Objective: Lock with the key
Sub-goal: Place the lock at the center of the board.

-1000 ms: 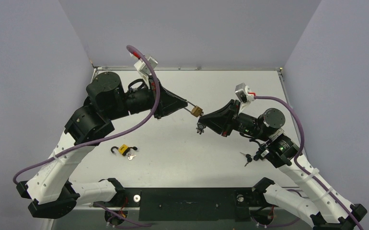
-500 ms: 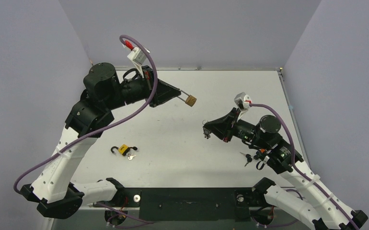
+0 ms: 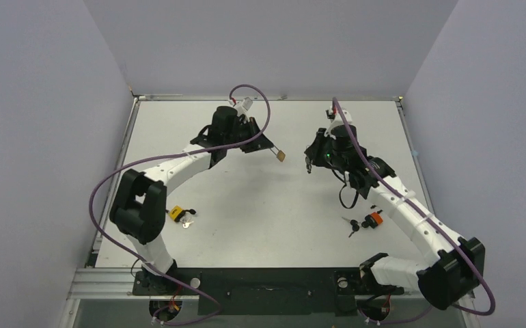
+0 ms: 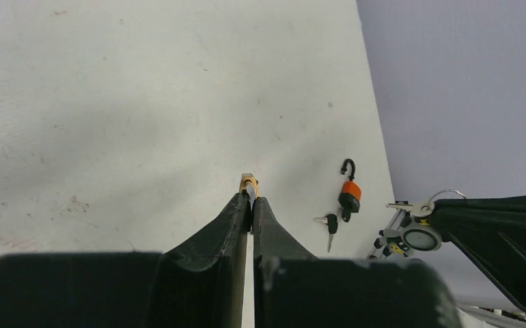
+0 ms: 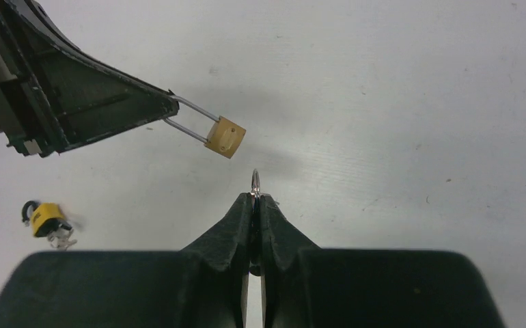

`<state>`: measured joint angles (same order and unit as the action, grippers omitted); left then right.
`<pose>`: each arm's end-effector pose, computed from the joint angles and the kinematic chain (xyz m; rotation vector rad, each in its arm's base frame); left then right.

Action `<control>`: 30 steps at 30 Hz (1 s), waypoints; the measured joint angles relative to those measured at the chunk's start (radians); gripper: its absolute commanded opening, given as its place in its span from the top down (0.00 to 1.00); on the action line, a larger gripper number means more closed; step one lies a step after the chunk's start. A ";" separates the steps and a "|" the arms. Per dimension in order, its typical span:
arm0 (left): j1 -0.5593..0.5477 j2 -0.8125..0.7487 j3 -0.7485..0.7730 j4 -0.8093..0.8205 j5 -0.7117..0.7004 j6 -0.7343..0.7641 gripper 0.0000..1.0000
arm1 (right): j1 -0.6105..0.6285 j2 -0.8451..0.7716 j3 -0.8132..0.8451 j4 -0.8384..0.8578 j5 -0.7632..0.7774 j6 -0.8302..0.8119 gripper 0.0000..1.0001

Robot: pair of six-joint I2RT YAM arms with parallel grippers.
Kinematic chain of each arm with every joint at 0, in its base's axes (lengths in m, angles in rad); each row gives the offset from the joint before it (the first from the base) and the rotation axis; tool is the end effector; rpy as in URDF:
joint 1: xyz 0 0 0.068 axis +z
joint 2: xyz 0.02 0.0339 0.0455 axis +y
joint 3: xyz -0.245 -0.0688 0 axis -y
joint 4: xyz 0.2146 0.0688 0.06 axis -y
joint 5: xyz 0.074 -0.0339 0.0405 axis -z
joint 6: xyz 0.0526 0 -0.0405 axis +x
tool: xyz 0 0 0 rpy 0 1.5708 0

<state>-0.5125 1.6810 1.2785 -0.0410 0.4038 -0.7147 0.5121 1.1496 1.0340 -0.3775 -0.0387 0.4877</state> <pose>0.3197 -0.2036 0.2756 0.0602 2.1829 -1.1506 0.2182 0.1250 0.3120 -0.0506 2.1287 0.6463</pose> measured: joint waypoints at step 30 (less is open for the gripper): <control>0.070 0.416 -0.065 0.261 0.087 -0.138 0.76 | 0.008 0.792 0.377 -0.010 0.071 0.035 1.00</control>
<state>-0.4423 2.0968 1.2133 0.2195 0.4911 -0.8532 0.5198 1.9411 1.4105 -0.3870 0.0319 0.5224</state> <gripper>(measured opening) 0.141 0.024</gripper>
